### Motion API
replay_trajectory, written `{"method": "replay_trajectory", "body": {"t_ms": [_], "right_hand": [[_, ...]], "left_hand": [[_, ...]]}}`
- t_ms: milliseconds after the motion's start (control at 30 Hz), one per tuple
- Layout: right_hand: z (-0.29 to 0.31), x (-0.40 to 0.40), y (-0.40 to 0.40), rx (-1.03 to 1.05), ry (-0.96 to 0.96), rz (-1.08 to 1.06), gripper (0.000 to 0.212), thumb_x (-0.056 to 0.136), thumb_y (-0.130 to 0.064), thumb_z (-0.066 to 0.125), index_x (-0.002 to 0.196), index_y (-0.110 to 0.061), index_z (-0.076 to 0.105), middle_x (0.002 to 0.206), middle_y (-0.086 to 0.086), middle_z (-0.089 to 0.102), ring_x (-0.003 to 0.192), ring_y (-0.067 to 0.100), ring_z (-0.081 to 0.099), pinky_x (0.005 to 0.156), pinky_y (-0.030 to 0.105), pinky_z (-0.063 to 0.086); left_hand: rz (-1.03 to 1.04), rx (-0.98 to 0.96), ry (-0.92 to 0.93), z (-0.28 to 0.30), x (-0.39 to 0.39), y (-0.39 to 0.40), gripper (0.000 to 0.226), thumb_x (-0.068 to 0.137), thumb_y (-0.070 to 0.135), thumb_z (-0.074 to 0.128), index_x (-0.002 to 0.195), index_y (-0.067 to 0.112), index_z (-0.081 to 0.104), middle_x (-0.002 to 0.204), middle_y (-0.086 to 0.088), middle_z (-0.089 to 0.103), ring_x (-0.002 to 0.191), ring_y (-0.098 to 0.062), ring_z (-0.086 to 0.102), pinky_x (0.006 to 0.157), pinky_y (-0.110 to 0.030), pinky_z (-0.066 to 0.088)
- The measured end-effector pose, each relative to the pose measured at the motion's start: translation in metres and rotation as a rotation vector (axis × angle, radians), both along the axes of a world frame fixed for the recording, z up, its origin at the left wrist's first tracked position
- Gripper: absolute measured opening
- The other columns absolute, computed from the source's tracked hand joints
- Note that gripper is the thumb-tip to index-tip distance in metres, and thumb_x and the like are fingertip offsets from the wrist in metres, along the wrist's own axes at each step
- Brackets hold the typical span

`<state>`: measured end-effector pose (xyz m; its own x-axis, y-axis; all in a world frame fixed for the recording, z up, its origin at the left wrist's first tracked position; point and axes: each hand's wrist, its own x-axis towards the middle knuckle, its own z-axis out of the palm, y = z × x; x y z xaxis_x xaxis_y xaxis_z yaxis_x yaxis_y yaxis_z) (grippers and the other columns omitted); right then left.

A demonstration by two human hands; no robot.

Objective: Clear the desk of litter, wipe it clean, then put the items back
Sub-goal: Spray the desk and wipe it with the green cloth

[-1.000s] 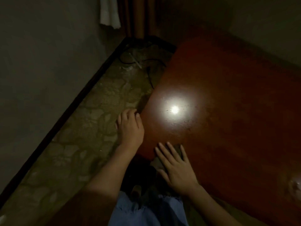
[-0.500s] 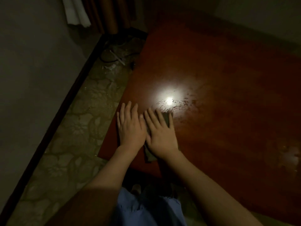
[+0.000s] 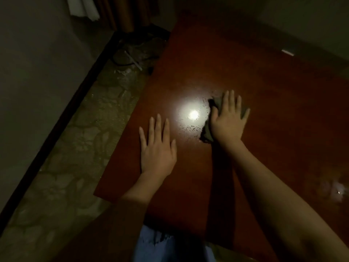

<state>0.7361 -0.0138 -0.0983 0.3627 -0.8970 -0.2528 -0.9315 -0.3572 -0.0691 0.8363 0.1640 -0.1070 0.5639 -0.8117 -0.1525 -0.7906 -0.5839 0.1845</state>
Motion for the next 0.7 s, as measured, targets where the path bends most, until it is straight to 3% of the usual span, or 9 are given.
{"method": "replay_trajectory", "body": {"t_ms": [133,300,367,433,567,700], "right_hand": [[-0.002,0.04,0.014,-0.004,-0.031,0.295,0.064,0.099,-0.05,0.015,0.153,-0.021,0.0,0.16,-0.003,-0.005,0.147,0.018,-0.008,0.117,0.052,-0.008],[0.002,-0.02,0.043,0.061,-0.041,0.628,0.062,0.098,-0.052,0.014,0.152,-0.021,0.015,0.159,-0.004,0.011,0.147,0.016,0.006,0.117,0.049,-0.003],[0.003,-0.047,0.022,0.065,-0.022,0.567,0.063,0.097,-0.054,0.008,0.152,-0.022,0.013,0.158,-0.004,0.012,0.147,0.018,0.011,0.117,0.048,0.0],[0.004,-0.056,-0.009,0.044,-0.016,0.378,0.065,0.094,-0.053,0.008,0.15,-0.022,0.006,0.159,-0.004,0.006,0.146,0.015,0.001,0.118,0.05,-0.001],[0.002,-0.013,-0.067,-0.013,-0.008,0.07,0.065,0.096,-0.049,0.012,0.153,-0.019,0.002,0.161,-0.001,-0.002,0.147,0.016,-0.006,0.118,0.053,-0.002],[-0.002,0.043,-0.084,-0.01,-0.004,0.173,0.063,0.1,-0.047,0.014,0.153,-0.019,-0.004,0.16,-0.001,-0.007,0.147,0.019,-0.007,0.116,0.052,-0.007]], "left_hand": [[-0.003,0.006,-0.018,0.0,0.0,0.0,0.06,0.095,0.038,0.023,0.148,0.009,0.025,0.155,-0.013,0.022,0.144,-0.027,0.017,0.115,-0.052,0.011],[-0.009,0.0,-0.007,0.0,0.002,0.0,0.059,0.094,0.039,0.026,0.146,0.011,0.029,0.154,-0.013,0.025,0.143,-0.027,0.02,0.114,-0.049,0.008],[0.011,-0.034,0.021,0.003,0.004,-0.001,0.057,0.094,0.038,0.028,0.145,0.012,0.032,0.153,-0.012,0.029,0.142,-0.026,0.021,0.113,-0.047,0.006],[0.06,-0.087,0.039,0.008,0.006,-0.008,0.055,0.093,0.036,0.03,0.141,0.01,0.039,0.149,-0.013,0.036,0.139,-0.025,0.026,0.113,-0.044,0.008],[0.075,-0.206,0.057,0.018,0.014,-0.049,0.055,0.092,0.032,0.031,0.139,0.006,0.04,0.147,-0.016,0.039,0.138,-0.027,0.028,0.114,-0.043,0.011],[0.075,-0.158,0.081,0.023,0.03,-0.094,0.061,0.093,0.037,0.022,0.147,0.008,0.028,0.155,-0.015,0.022,0.145,-0.029,0.014,0.116,-0.046,0.003]]}}
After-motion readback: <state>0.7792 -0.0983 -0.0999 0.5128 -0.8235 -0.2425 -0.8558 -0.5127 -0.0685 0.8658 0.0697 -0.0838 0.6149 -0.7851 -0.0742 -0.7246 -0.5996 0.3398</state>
